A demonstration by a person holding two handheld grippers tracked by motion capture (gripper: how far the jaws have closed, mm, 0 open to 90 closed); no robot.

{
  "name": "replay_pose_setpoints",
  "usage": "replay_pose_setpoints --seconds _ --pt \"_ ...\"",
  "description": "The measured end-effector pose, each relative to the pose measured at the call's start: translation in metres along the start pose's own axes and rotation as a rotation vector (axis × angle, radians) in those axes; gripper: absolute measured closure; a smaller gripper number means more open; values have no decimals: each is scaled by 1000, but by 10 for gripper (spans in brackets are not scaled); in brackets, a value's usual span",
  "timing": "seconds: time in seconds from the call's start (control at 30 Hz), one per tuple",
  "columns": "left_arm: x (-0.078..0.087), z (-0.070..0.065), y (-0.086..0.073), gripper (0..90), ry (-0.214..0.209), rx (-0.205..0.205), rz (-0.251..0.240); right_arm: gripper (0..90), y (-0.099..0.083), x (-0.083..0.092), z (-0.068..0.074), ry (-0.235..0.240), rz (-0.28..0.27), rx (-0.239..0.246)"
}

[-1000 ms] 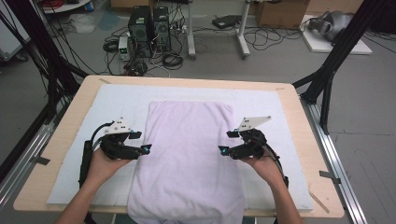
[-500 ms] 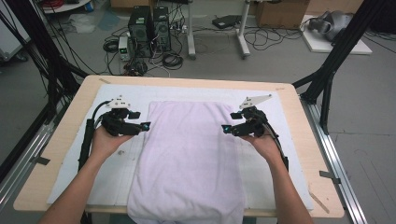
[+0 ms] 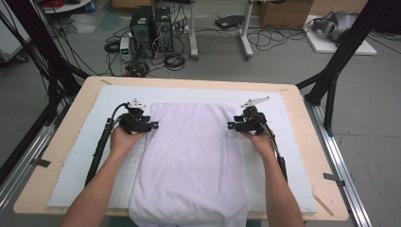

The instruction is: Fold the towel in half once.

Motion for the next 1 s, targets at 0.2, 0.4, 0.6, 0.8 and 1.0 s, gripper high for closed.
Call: replay_pose_setpoints --seconds 0.2,0.4,0.6,0.8,1.0 --pt "-9 2 -4 653 41 3 25 551 -17 -14 -3 -30 24 -58" --pt "-7 4 -2 858 63 45 37 784 -10 -19 3 -72 69 -23" --pt "3 6 1 878 52 47 29 866 -3 -12 4 -39 54 -22" --pt "23 5 8 879 10 29 -25 868 9 8 5 -3 -8 -19" --pt "48 -2 12 879 -33 -21 -58 867 20 33 10 44 -30 6"
Point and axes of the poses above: each handheld gripper's, and its own axes: x roughly backward along the jaws, y roughly out of its top, z roughly to its left, the point moved 3 cm from there along -x, roughly forward along the jaws, and after that the axes turned 13 degrees about x, right-handed, at the moved point
